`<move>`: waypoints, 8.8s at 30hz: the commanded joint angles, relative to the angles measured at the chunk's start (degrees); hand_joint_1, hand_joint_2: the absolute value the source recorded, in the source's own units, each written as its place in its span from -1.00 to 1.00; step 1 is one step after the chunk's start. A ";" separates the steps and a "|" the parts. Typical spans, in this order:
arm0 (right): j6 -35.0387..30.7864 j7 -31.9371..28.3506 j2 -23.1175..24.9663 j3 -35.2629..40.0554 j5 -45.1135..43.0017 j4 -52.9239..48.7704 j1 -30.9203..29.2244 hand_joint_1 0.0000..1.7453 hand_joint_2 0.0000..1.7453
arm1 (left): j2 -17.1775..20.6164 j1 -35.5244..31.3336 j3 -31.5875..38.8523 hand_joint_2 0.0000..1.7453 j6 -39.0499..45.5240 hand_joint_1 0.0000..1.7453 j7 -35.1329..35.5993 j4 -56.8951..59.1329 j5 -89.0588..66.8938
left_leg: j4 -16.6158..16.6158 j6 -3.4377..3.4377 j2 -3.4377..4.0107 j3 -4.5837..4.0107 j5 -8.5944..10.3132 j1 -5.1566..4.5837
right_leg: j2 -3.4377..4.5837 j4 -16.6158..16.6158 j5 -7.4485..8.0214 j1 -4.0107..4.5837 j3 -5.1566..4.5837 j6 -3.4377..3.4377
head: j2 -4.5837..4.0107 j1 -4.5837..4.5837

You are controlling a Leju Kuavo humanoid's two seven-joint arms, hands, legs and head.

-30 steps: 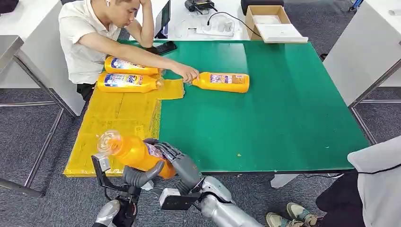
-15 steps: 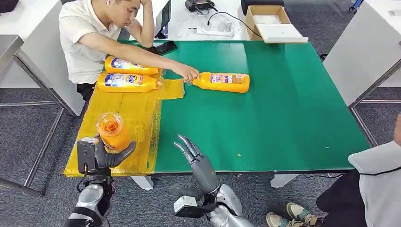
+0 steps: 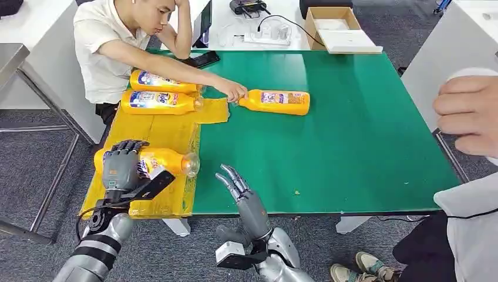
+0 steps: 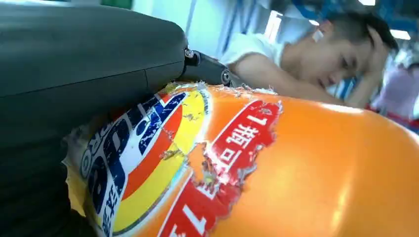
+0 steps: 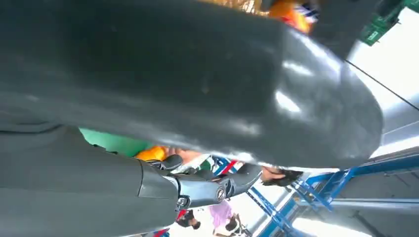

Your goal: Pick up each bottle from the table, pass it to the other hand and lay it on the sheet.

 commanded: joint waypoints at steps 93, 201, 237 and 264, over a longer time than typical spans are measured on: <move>-13.63 20.67 -9.87 -20.02 29.30 2.88 -0.87 -1.00 1.00 | -8.13 25.81 4.22 1.00 -16.68 -1.00 -20.64 -36.24 54.90 | -0.03 -0.06 -0.07 0.09 -0.13 -0.02 | -0.06 -0.10 -0.10 0.00 0.17 -0.06 | -0.02 0.02; 28.67 12.01 -10.66 -16.95 -8.10 2.48 -8.43 1.00 1.00 | -5.25 18.24 0.30 1.00 -30.85 -1.00 -10.59 -26.23 74.31 | -0.06 -0.12 0.24 1.26 -0.65 0.11 | 0.31 -0.11 -0.44 0.13 1.24 -0.19 | -0.02 0.00; 30.75 9.54 -6.82 -8.70 -13.53 -6.87 -5.65 1.00 1.00 | -7.46 20.77 -9.22 1.00 -44.97 -1.00 -14.37 -19.33 76.52 | -0.09 -0.16 0.18 0.97 -0.72 0.11 | 0.24 -0.14 -0.50 0.14 0.95 -0.22 | -0.02 0.00; 32.72 8.64 -3.82 0.39 -14.61 -1.11 -5.27 1.00 1.00 | -9.88 20.11 -12.36 1.00 -47.53 -1.00 -15.36 -24.46 84.19 | -0.07 -0.13 0.14 0.80 -0.67 0.12 | 0.24 -0.15 -0.45 0.14 0.81 -0.19 | -0.02 0.00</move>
